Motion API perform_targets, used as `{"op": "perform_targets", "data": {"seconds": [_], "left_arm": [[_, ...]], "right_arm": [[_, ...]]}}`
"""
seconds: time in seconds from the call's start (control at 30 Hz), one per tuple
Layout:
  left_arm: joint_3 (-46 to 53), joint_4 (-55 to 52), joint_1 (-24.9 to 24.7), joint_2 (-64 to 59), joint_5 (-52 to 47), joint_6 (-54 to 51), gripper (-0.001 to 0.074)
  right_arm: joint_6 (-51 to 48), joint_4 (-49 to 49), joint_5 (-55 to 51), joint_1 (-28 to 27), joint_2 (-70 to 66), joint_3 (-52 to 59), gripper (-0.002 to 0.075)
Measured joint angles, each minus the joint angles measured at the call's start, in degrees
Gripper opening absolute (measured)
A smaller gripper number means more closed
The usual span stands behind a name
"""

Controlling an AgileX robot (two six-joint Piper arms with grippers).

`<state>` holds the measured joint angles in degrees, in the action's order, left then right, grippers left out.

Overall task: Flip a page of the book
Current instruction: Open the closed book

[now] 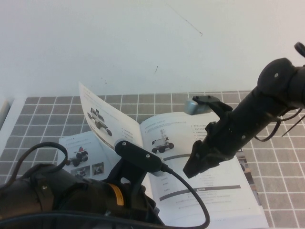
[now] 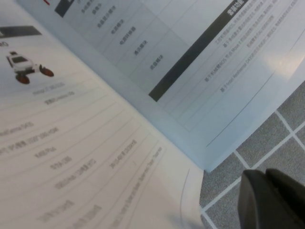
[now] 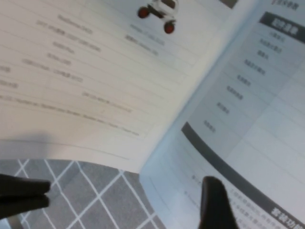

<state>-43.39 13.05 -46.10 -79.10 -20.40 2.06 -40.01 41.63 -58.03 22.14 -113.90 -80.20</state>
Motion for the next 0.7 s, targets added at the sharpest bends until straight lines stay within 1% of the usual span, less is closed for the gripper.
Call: {"op": "perform_targets", "data": {"seconds": [0.1,0.33,0.43,0.57,0.7], "left_arm": [[0.00,0.00,0.00,0.00,-0.95,1.71,-0.0003],[0.00,-2.33,0.00,0.00,-3.17,9.87,-0.0003],[0.00,-6.39,0.00,0.00,-5.21,15.61,-0.0003],[0.00,-14.87,0.00,0.00,-9.38,25.44,-0.0003],[0.00,-20.69,0.00,0.00,-13.87,33.82,-0.0003]], "right_arm": [[0.09,-0.34,1.93,0.00,-1.10,2.41,0.0380],[0.22,-1.40,3.74,0.00,-1.91,4.57,0.0323],[0.22,-2.29,4.14,0.00,-1.91,4.90,0.0303],[0.22,-2.52,4.49,0.00,-1.91,4.98,0.0272],[0.22,-3.65,5.11,0.00,-1.91,4.98,0.0219]]}}
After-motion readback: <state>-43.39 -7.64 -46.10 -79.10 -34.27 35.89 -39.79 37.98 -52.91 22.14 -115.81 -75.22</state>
